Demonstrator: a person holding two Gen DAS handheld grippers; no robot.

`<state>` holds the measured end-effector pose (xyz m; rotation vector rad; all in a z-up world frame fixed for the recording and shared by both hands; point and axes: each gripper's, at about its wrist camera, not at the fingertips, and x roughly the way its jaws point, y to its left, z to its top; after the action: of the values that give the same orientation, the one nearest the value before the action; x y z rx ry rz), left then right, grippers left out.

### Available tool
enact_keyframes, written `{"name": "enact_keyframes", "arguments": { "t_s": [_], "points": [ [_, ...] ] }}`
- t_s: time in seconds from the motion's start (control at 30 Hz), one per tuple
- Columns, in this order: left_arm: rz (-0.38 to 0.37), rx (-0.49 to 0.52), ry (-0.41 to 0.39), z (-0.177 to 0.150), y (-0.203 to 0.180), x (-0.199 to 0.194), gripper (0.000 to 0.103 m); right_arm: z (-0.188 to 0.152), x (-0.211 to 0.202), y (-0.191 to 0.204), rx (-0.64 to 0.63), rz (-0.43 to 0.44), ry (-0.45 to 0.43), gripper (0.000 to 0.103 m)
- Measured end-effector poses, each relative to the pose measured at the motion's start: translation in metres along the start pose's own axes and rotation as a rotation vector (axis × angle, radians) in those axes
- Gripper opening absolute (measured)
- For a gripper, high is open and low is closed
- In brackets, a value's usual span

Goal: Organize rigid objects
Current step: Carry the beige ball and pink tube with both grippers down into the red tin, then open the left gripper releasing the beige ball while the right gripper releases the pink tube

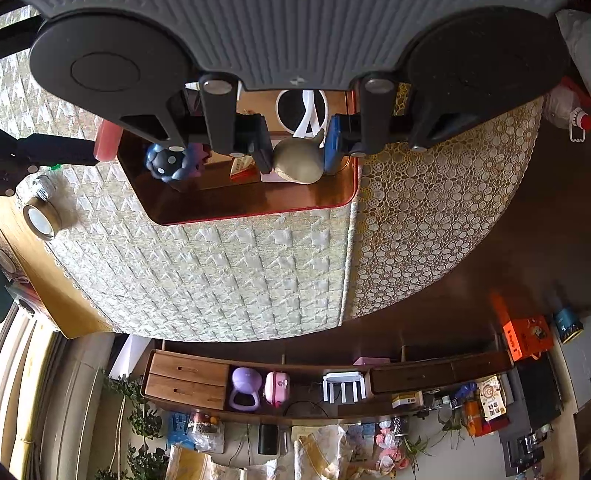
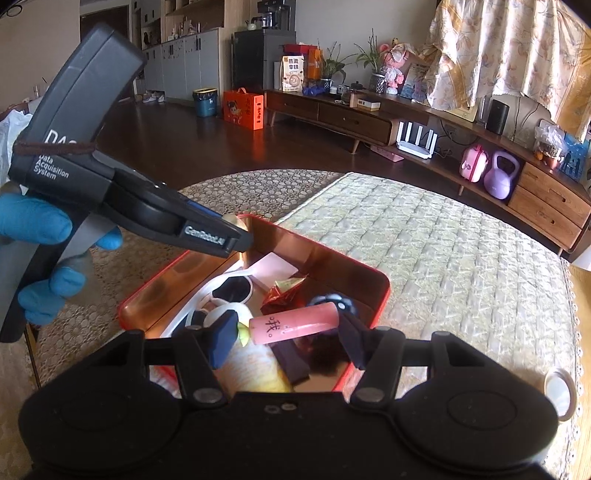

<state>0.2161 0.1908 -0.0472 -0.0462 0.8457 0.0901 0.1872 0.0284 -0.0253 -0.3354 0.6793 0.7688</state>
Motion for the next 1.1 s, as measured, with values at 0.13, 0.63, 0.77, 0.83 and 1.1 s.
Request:
{"name": "enact_keyframes", "arguments": {
  "t_s": [0.13,0.63,0.77,0.83,1.1],
  "points": [
    [0.006,0.004,0.015,0.005,-0.002,0.016,0.029,0.009,0.018,0.006,-0.022,0.001,0.006,0.059],
    [0.008,0.021,0.082,0.007,-0.002,0.057,0.030,0.016,0.058,0.021,-0.045,0.039,0.053,0.059],
    [0.008,0.021,0.092,0.005,-0.001,0.062,0.030,0.014,0.059,0.024,-0.049,0.040,0.060,0.059],
    [0.004,0.023,0.090,0.004,-0.001,0.062,0.030,0.014,0.059,0.023,-0.033,0.039,0.061,0.059],
    [-0.003,0.028,0.086,0.003,-0.002,0.063,0.030,0.017,0.057,0.016,0.008,0.042,0.057,0.062]
  ]
}}
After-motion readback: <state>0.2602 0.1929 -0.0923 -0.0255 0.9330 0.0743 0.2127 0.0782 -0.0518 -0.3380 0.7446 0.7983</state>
